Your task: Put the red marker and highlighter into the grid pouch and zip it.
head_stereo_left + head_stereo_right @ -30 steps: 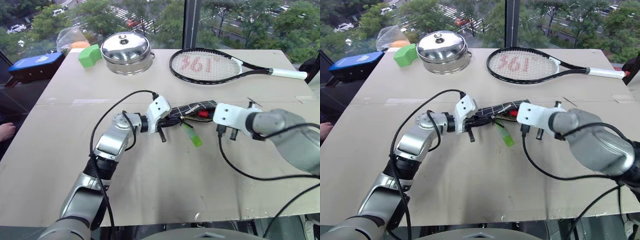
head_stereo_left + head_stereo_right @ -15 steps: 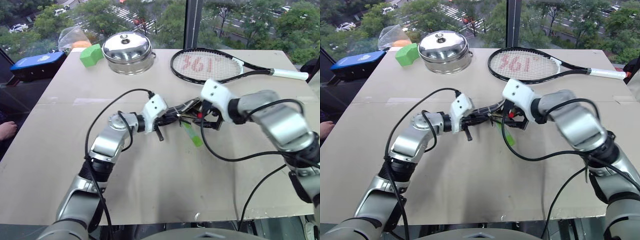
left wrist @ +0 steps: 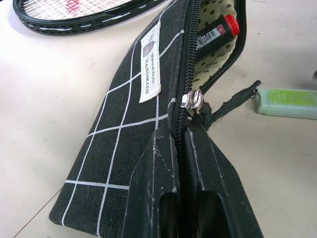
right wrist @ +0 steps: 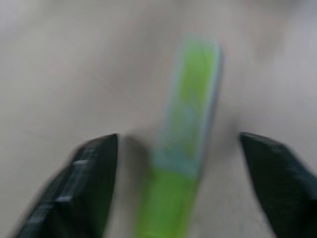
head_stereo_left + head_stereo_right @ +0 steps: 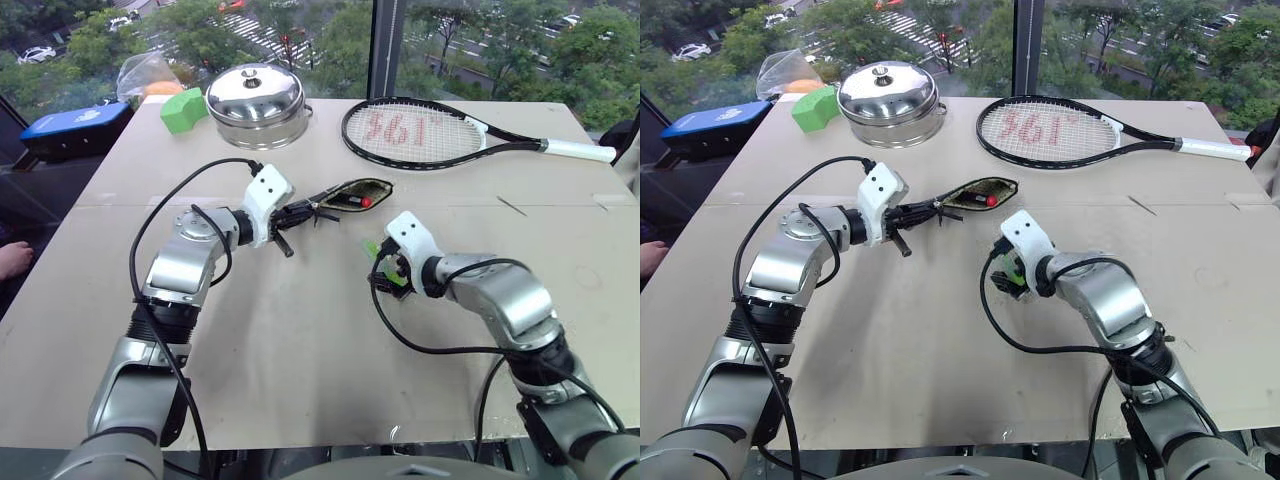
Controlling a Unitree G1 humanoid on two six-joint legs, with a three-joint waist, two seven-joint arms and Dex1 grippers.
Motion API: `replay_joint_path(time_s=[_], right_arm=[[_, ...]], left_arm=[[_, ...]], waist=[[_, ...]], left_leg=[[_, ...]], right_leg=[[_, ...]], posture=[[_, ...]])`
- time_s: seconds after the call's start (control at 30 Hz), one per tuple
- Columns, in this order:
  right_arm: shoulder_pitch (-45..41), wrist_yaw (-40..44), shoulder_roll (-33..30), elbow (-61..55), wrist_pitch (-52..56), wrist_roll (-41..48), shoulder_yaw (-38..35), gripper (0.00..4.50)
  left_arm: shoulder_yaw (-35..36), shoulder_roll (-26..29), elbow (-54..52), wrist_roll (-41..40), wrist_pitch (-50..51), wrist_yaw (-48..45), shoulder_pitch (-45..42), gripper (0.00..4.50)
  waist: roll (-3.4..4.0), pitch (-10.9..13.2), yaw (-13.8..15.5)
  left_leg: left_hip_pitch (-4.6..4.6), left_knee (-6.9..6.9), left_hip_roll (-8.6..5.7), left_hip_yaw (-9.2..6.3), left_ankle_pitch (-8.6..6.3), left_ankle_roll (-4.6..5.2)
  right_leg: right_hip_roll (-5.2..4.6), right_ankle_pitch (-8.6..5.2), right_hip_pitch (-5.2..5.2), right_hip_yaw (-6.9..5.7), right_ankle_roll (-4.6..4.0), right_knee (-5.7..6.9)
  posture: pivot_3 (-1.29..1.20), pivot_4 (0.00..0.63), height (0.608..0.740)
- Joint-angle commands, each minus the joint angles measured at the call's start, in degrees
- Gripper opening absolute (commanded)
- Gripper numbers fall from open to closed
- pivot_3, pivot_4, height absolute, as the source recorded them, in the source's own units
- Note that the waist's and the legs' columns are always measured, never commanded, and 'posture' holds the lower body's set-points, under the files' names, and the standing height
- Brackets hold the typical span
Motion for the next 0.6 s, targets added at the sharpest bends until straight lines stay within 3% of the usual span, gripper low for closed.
replay_joint_path(time_s=[0.03,0.1,0.2,0.37,0.5,0.6], right_arm=[[0.6,0.2,-2.7,-1.5,-0.6,-0.3,-0.4,1.7],[1.9,0.9,-5.1,-3.3,-0.8,0.0,-0.6,0.79],[4.9,3.5,-10.1,-10.2,-1.0,2.3,-4.3,0.74],[4.3,11.0,-25.0,-25.5,0.8,6.5,-9.8,0.74],[-0.6,13.2,-33.7,-27.9,3.7,7.6,-9.1,0.74],[-3.7,12.9,-36.3,-26.2,3.6,6.9,-6.1,0.74]], left_arm=[[0.9,0.1,-4.0,-1.2,-0.3,-0.6,-0.1,0.0],[0.9,-0.6,-4.9,-1.9,0.1,-0.6,0.4,0.0],[0.6,-1.5,-6.7,-3.1,1.0,-0.9,1.0,0.0],[-1.0,-3.2,-8.9,-4.3,1.6,-2.9,1.8,0.0],[-3.1,-4.8,-9.3,-4.1,0.9,-3.9,1.9,0.0],[-4.9,-6.2,-9.8,-3.9,0.2,-4.2,2.1,0.0]], waist=[[0.0,0.0,0.1],[0.0,0.0,0.3],[-0.01,0.0,0.6],[0.11,0.1,0.2],[0.05,0.1,0.0],[0.07,0.1,0.0]], left_leg=[[-0.01,0.0,0.02,-0.02,0.0,0.0],[-0.01,0.0,0.02,-0.07,0.0,0.0],[-0.04,0.02,-0.01,-0.09,-0.01,0.02],[-0.08,0.05,-0.03,-0.05,-0.05,0.09],[0.09,-0.07,0.04,-0.11,-0.17,0.29],[0.07,-0.08,0.09,-0.18,-0.17,0.29]], right_leg=[[0.02,0.0,0.0,-0.03,0.0,0.01],[0.01,0.0,0.01,-0.07,0.0,0.02],[-0.04,0.0,0.06,-0.11,0.0,-0.05],[-0.04,0.0,0.04,-0.03,0.01,-0.1],[0.05,-0.01,0.06,-0.04,0.01,-0.06],[0.1,-0.02,0.06,-0.02,0.0,-0.05]], posture=[[0.0,0.15,0.74],[0.0,0.15,0.74],[0.0,0.15,0.74],[0.0,0.15,0.74],[0.0,0.15,0.74],[0.0,0.15,0.74]])
